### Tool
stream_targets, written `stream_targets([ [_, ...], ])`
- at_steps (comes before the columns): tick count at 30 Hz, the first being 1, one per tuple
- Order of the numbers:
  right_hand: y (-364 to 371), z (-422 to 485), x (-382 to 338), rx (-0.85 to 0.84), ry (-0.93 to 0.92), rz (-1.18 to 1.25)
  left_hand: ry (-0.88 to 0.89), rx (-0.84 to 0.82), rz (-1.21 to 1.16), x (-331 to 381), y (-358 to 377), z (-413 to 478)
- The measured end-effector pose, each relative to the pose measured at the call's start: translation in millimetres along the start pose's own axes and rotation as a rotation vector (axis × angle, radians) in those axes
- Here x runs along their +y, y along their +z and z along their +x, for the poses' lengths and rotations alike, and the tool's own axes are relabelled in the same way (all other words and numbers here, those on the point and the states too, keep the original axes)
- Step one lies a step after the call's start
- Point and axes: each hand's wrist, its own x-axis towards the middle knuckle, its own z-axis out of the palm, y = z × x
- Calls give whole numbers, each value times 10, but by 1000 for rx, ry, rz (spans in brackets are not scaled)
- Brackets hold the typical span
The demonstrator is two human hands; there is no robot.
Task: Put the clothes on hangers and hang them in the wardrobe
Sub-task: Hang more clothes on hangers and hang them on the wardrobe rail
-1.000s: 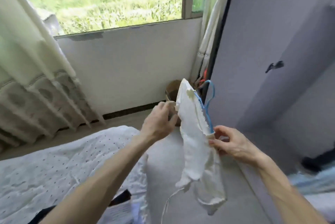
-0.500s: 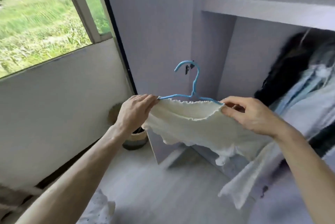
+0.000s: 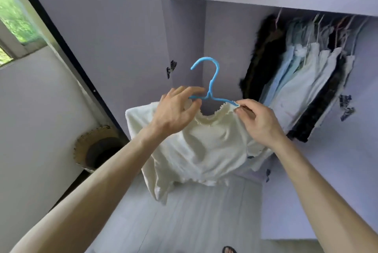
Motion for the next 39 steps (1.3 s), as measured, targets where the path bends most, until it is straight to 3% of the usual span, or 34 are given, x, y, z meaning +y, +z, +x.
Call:
stream_targets([
  [4, 50, -99, 28, 30, 4, -43, 95, -59, 92, -22, 124, 55],
  [9, 161, -256, 227, 68, 66, -80, -120, -225, -26, -44, 438, 203],
  [12, 129, -266, 473, 47, 102, -262, -226, -201, -65, -56, 629, 371],
  [16, -30, -186, 786, 22, 134, -524, -230, -212, -44, -148, 817, 754],
  [21, -153, 152, 1026, -287, 293, -348, -182, -248, -16, -183, 1077, 1317],
  [23, -149, 286, 1128, -297, 304, -307, -135, -260, 2, -252, 1179, 1557],
  [27, -119, 609, 1311, -314, 351, -201, 25, -242, 287, -491, 1138, 2106],
  [29, -95, 776, 1362, -293, 368, -151, 68, -95, 381, -560, 980, 2419],
  [32, -30, 1031, 1385, -269, 395, -145, 294, 401, 487, -467, 669, 2847],
  [33, -8, 1130, 1388, -255, 400, -147, 333, 483, 477, -402, 579, 3007],
  [36, 54, 1497, 1376, -232, 399, -115, 305, 499, 457, -182, 377, 3539],
  [39, 93, 1880, 1377, -160, 451, -39, 297, 356, 453, -157, 400, 3947],
])
